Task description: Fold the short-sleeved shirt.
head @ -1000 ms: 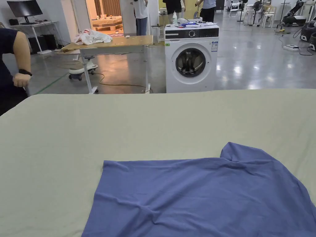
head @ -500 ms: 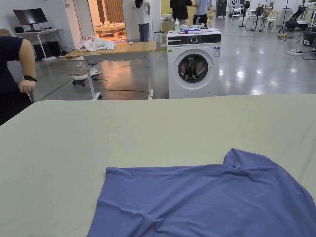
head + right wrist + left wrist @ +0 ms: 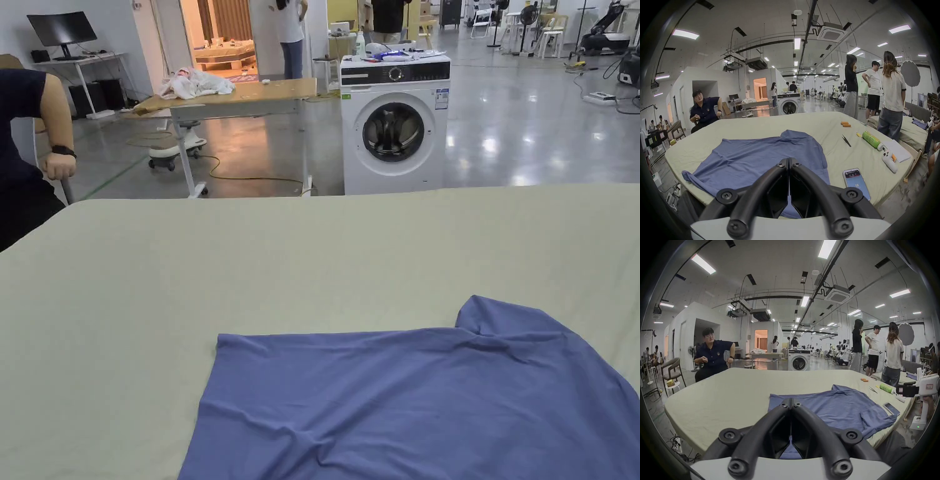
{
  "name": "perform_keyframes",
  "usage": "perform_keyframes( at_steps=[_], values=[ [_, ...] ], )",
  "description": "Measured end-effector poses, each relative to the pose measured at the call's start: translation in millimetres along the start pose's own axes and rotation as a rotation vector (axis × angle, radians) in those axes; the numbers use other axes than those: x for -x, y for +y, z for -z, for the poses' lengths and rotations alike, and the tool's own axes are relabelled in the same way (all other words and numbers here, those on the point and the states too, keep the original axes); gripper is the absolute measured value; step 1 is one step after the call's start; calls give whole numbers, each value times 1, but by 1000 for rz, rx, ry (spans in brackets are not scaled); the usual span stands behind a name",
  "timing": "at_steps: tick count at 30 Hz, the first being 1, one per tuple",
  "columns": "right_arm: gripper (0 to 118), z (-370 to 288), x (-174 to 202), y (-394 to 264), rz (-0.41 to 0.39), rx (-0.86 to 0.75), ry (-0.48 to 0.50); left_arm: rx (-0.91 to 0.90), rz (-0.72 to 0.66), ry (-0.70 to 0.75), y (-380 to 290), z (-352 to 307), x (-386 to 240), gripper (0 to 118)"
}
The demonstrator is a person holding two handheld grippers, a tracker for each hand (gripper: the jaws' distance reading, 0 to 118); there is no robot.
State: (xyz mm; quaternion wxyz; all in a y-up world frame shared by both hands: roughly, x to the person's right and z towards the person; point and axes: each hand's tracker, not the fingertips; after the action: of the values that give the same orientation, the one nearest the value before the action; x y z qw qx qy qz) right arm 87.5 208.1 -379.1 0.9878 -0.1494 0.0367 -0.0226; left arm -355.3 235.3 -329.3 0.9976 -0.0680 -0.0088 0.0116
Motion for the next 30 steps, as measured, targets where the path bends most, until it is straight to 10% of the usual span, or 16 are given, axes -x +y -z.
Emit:
perform_keyframes(
  at_steps=[11, 13, 15, 20, 26, 30],
  values=[
    [0, 2, -2, -12, 66, 67, 47, 231, -108, 46, -41, 17, 61, 18],
    [0, 2, -2, -17, 82, 84, 45, 357, -167, 24, -62, 28, 73, 60],
    [0, 2, -3, -21, 82, 106, 37, 437, -200, 28, -84, 39, 79, 76],
    [0, -1, -18, -37, 98, 131, 14, 509, -319, 31, -119, 67, 93, 69],
    [0, -5, -21, -39, 131, 154, -45, 578, -367, 5, -131, 92, 97, 6],
    [0, -10, -26, -41, 154, 175, -91, 628, -240, 11, -134, 98, 84, 5]
  ],
)
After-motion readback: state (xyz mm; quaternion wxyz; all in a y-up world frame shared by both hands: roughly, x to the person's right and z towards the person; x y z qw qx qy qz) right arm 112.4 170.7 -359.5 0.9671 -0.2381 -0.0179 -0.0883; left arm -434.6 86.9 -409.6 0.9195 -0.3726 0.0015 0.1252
